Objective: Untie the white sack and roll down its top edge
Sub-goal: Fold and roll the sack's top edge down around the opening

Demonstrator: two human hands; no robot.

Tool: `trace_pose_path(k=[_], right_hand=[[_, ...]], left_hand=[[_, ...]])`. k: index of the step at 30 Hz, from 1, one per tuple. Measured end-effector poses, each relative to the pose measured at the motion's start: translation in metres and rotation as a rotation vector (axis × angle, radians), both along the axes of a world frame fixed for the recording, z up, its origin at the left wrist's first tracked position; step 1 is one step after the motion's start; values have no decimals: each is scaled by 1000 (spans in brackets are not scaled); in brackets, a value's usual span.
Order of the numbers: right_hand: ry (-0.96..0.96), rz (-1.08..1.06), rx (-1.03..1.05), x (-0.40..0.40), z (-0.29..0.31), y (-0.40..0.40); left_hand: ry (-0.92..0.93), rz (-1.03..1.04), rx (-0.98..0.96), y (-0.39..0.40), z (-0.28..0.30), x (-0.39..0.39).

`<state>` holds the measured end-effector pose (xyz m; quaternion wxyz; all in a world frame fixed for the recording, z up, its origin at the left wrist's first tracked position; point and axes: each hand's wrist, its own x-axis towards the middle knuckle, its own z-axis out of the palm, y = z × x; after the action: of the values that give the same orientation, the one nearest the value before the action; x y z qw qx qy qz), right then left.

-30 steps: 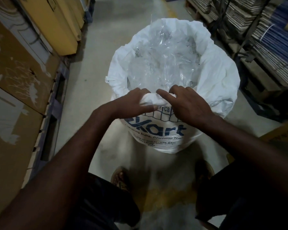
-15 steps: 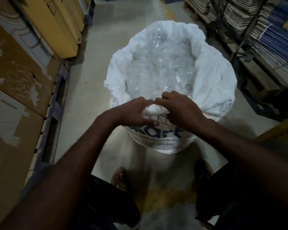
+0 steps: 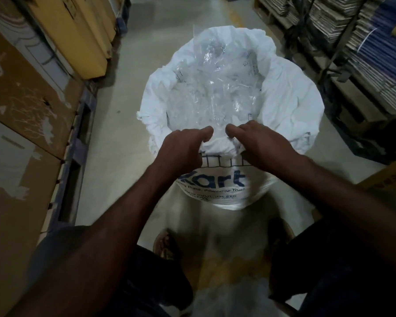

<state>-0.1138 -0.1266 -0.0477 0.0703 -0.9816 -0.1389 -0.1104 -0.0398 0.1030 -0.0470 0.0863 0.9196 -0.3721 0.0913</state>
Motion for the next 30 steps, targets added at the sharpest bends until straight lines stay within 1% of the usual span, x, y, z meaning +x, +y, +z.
trace_pose_path(k=[2,3,5,6,8,10,12,14,17,21,23,25,28,30], right_hand=[[-67,12,-72,4,-2,2],[-103,28,-111,6,-3,2],[-202,100,-147,7,-4,1],[-270,151,-154,6,-5,1],[-388,229,-177,4,-6,3],[-428,219,-189,2,-7,5],[-400,141,-178,3,-4,-1],[-282,83,-198,5,3,-14],[-142,128,-260,6,11,-33],[-150,184,-253,11,23,-51],[-201,146,-255,11,28,-53],[-236,54,-226,5,28,-46],[-221,-99,-151,3,29,-38],[-254,-128,-132,6,31,-38]], left_hand=[[48,-46,54,-1,-1,-2],[97,-79,46,-2,0,-3],[227,-136,-29,-8,3,-5],[253,-153,-39,-13,4,-7],[181,-144,-5,-23,0,-10],[50,-92,-68,-26,-5,-12],[-30,-81,-106,-23,-7,-13],[-87,-96,-108,-19,-7,-14],[-100,-73,-127,-17,-6,-20],[-53,18,-124,-8,-5,-17],[-25,86,-118,-7,-3,-13],[-31,124,-117,-14,-1,-11],[-51,64,-124,-28,-1,-14],[-39,7,-139,-39,2,-17]])
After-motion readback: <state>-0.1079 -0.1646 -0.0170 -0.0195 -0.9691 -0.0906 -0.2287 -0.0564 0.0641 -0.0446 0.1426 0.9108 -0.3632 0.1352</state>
